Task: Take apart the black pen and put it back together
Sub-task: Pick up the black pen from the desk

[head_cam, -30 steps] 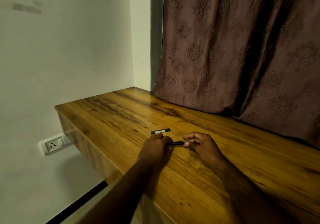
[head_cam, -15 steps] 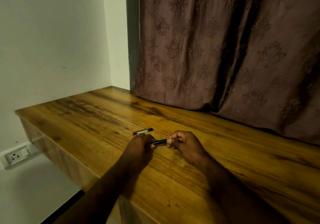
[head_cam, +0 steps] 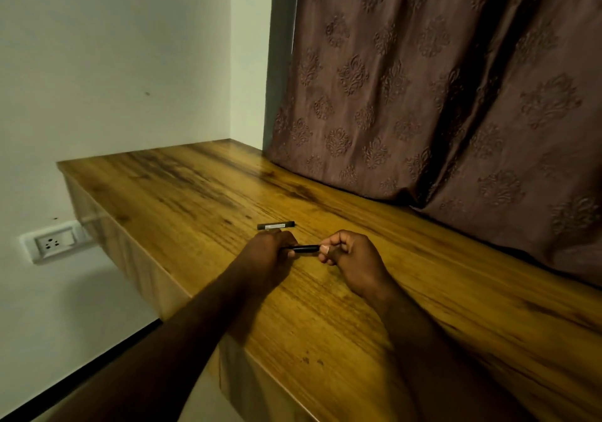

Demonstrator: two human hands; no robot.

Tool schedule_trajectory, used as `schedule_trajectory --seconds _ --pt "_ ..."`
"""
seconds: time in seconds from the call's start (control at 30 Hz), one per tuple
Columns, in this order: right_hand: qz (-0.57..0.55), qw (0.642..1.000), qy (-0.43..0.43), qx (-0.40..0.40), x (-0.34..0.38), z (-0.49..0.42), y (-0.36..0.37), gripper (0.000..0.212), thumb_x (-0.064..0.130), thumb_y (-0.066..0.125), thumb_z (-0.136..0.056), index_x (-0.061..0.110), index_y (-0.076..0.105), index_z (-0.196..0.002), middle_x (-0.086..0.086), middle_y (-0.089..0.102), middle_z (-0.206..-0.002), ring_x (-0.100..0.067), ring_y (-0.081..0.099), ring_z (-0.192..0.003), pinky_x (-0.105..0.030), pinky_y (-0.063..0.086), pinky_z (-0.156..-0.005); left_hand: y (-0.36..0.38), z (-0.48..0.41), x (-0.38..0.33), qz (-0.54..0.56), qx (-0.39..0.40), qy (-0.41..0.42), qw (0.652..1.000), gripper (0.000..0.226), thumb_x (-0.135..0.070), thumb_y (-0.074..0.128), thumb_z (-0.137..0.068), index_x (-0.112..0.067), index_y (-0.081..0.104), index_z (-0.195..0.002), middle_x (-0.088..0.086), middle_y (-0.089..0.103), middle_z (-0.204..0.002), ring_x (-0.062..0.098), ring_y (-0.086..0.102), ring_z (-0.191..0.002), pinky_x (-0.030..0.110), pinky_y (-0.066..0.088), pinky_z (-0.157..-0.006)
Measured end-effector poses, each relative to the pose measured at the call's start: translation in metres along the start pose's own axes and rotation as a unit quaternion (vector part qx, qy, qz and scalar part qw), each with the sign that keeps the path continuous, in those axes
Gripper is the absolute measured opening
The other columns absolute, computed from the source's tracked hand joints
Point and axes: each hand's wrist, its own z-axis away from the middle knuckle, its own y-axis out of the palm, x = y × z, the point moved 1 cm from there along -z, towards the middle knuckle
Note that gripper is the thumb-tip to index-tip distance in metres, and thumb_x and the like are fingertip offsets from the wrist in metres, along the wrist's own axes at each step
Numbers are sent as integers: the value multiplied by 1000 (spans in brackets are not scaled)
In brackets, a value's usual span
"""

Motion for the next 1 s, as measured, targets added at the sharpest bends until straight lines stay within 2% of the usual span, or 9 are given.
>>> schedule_trajectory --seconds 0.1,0.27,0.37,0.5,0.63,0.7,0.77,0.9,1.0 --pt "-1 1000 3 -4 0 0 0 12 11 58 -94 4 67 -95 -5 70 -78 -8 58 -66 -20 47 -65 -2 1 -4 4 6 11 1000 76 -64 29 -81 0 68 -88 16 65 -73 24 56 -63 34 43 -56" --pt "-11 1000 10 -2 0 1 -3 13 10 59 -94 2 67 -97 -10 72 -82 -8 58 -67 -17 47 -64 -3 -1 -8 -11 11 22 1000 80 -65 26 -77 2 67 -86 18 64 -71 27 56 -62 36 43 -56" --pt "-20 1000 14 -7 1 0 -3 12 7 59 -93 0 68 -96 -13 73 -84 -13 59 -70 -21 49 -65 -2 -1 -8 -17 17 18 1000 72 -59 27 -80 0 66 -86 13 62 -69 19 50 -60 34 41 -55" --pt "-61 996 14 -61 -1 0 -14 11 -4 57 -90 0 67 -91 -8 69 -78 -11 59 -67 -15 50 -62 -2 -1 -2 -42 -8 -10 999 39 -32 42 -87 -3 67 -85 2 55 -70 19 50 -62 27 37 -55" --pt "49 992 -13 -111 -3 0 -16 29 -8 49 -90 11 69 -80 4 66 -80 -6 60 -74 -21 46 -69 0 -3 3 -74 13 -34 997 24 -21 48 -88 -8 68 -92 6 59 -81 21 52 -72 28 38 -62" --pt "113 987 -32 -108 -3 0 -12 30 -8 50 -88 14 68 -79 5 66 -82 -8 60 -77 -24 48 -68 0 -4 3 -76 16 -30 997 25 -22 48 -89 -7 68 -93 11 64 -85 18 49 -74 30 42 -66" --pt "140 982 -30 -121 -5 -1 -11 27 -7 53 -83 15 65 -74 4 66 -80 -12 59 -74 -25 47 -64 0 -3 3 -75 18 -30 997 36 -29 43 -85 -6 69 -95 13 65 -88 19 51 -77 29 41 -67" --pt "104 975 19 -193 -8 -3 -19 25 -2 56 -77 21 59 -68 4 65 -75 -17 62 -76 -28 50 -67 -1 -2 -1 -78 27 -31 996 44 -34 37 -84 -5 69 -96 15 65 -89 27 58 -82 31 42 -67" --pt "106 976 34 -188 -9 -5 -18 19 0 58 -79 18 61 -75 1 67 -82 -19 63 -80 -28 50 -70 -2 -3 -4 -80 27 -47 995 46 -35 36 -82 -5 68 -96 16 65 -92 28 57 -85 31 42 -70"
